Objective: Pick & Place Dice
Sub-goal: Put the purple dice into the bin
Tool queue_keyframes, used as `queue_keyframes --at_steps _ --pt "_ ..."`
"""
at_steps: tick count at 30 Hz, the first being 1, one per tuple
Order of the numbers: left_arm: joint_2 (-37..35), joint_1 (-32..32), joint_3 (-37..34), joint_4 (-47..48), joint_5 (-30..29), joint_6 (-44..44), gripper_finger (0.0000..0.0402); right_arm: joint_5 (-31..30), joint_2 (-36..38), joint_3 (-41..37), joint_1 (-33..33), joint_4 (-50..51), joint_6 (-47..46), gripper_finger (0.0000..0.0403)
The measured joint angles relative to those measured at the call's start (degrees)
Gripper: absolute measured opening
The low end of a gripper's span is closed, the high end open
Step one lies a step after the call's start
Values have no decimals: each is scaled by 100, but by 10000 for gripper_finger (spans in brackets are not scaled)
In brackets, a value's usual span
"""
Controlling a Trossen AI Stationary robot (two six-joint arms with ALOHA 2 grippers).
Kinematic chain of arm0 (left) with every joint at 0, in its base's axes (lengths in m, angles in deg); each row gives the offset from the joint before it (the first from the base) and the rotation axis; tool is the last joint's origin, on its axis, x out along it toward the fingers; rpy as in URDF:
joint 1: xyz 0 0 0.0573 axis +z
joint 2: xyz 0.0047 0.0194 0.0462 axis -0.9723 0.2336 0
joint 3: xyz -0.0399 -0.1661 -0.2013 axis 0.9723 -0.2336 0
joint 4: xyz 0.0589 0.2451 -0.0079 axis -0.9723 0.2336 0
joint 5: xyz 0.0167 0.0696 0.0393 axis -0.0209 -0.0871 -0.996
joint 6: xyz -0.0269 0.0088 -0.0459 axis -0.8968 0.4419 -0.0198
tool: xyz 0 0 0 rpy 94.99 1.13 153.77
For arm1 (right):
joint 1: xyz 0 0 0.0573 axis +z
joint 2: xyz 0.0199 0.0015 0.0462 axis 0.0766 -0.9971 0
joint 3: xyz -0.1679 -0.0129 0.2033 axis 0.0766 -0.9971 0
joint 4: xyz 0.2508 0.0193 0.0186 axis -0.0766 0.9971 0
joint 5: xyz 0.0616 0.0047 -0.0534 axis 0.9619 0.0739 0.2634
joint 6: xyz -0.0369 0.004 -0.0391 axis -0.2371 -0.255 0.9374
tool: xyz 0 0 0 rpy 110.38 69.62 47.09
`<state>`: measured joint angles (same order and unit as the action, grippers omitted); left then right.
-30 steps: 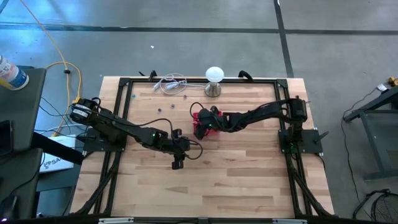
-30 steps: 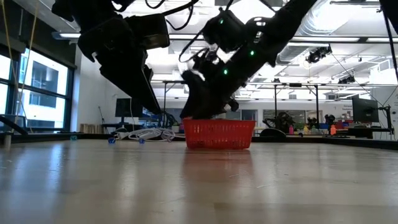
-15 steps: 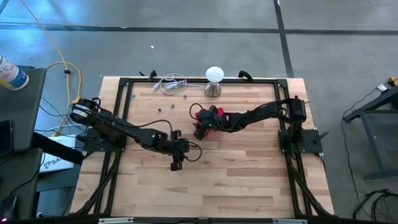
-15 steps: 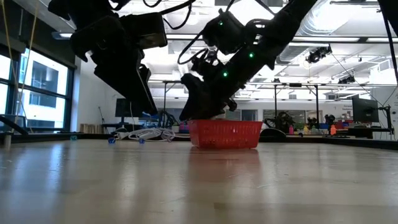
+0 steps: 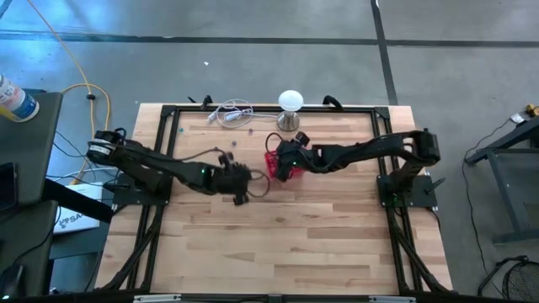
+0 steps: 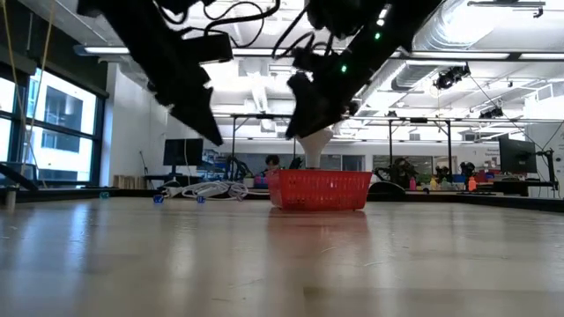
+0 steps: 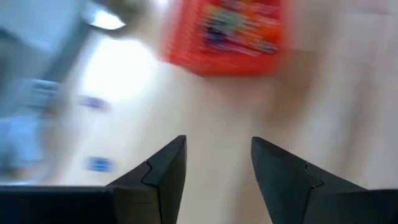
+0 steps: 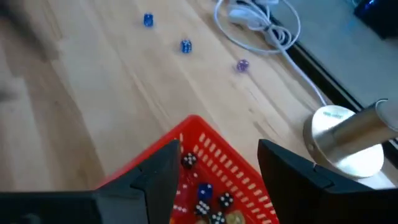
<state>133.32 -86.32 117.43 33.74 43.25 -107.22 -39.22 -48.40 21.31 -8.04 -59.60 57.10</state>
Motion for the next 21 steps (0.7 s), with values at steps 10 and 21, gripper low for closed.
queue_keyframes --at_steps 10,21 --pt "271 2058 -2 -613 1749 1350 165 -1 457 5 695 1179 -654 205" --pt "1193 3693 0 -2306 3166 2295 165 -1318 869 -8 2049 3740 -2822 205"
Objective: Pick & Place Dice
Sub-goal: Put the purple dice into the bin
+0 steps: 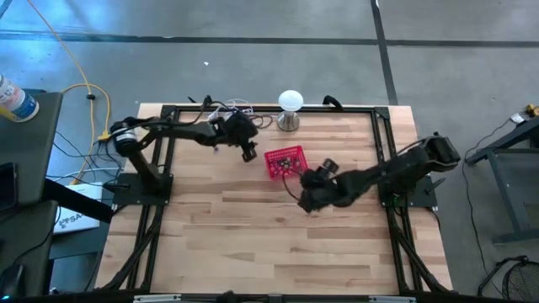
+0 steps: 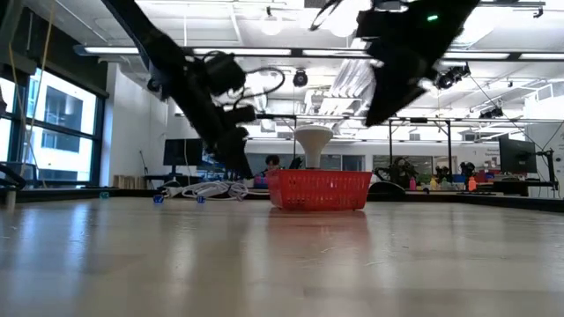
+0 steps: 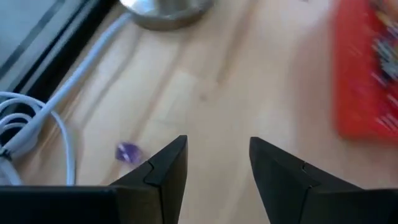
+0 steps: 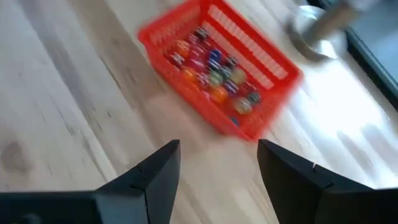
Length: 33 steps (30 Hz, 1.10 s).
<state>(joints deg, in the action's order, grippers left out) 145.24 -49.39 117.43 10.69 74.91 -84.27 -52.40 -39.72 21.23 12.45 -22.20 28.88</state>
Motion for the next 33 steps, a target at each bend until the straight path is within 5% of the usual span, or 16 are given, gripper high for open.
queue_keyframes --at_steps 8,33 --pt "512 408 0 -801 -129 -1199 165 -1108 126 -28 613 1283 -1324 205" --pt "638 300 0 -750 -1441 -2639 165 -1211 117 -25 594 1317 -1322 205"
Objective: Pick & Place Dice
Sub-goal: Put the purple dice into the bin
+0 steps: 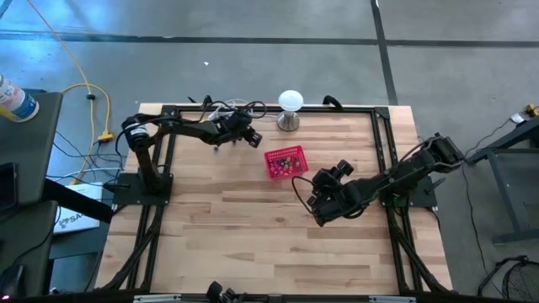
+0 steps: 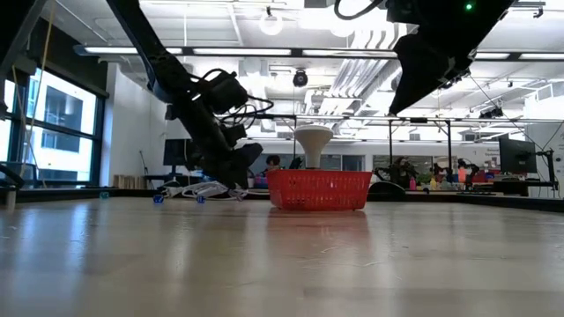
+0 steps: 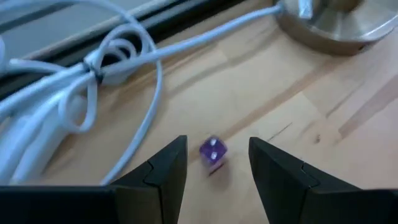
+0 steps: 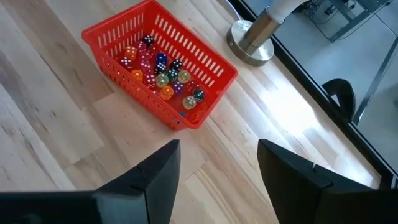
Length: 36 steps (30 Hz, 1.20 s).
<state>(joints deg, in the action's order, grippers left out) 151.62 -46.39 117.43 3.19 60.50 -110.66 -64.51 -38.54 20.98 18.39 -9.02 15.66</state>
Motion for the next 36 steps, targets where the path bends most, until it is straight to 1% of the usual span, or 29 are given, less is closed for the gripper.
queue_keyframes --at_steps 9,25,29,36 --pt "395 52 0 -178 45 -82 165 -2 -2 0 0 -24 -4 205" --pt "440 172 0 -339 88 -81 164 -1 -2 0 0 -22 -5 205" --pt "440 215 0 -337 72 -81 141 7 -4 0 0 -24 -10 205" --pt "440 211 0 -337 67 -79 69 26 -4 0 0 -23 -31 205"
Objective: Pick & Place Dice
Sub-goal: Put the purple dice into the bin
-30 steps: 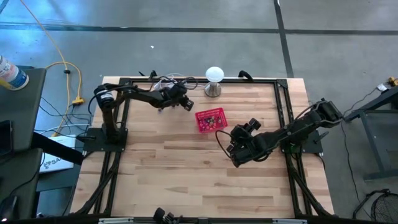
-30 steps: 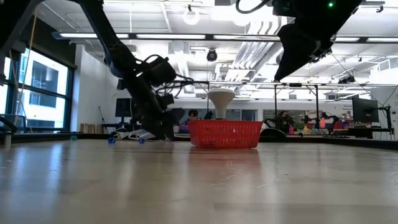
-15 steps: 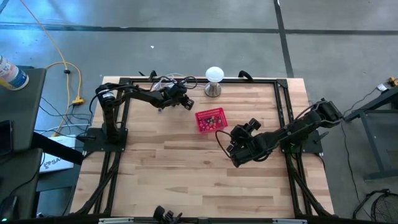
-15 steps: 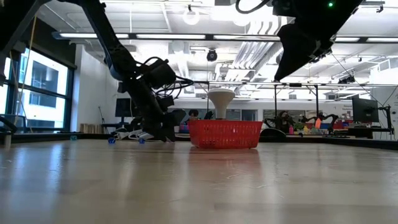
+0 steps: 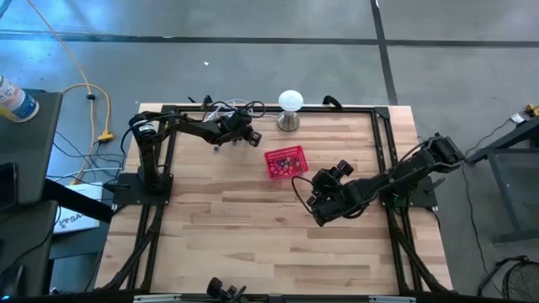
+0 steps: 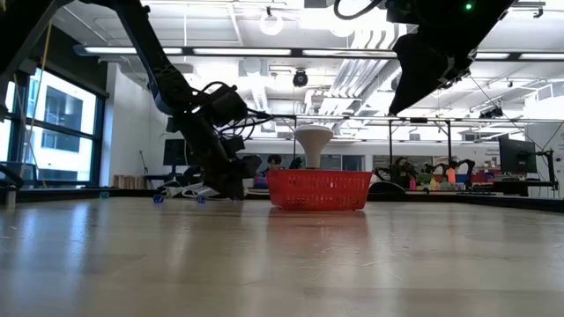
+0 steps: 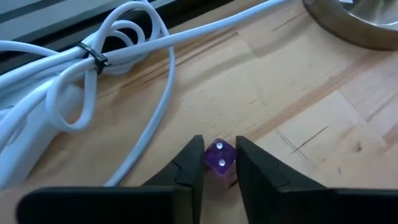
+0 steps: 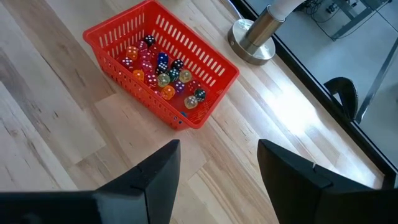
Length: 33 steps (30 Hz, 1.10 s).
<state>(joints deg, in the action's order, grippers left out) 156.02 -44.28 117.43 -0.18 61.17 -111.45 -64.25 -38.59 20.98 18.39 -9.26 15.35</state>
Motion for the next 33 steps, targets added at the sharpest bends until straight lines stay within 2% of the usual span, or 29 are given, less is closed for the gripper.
queue_keyframes --at_steps 3,12,16,24,28,33 --pt "0 0 2 3 -2 2 53 7 -2 0 0 -1 -2 205" --pt "-144 -105 0 144 -3 428 55 127 -2 0 59 -56 -28 205" --pt "-627 -315 0 288 -10 663 55 48 -2 0 160 -60 -137 205" --pt "-1815 -1186 1 336 -10 1157 54 -760 -2 0 214 -169 -179 205" --pt "-2128 -1673 0 304 290 1269 54 -1008 40 0 310 -80 -178 205" --pt "-2086 -2079 0 -22 894 1262 55 -1223 353 0 565 361 -567 205"
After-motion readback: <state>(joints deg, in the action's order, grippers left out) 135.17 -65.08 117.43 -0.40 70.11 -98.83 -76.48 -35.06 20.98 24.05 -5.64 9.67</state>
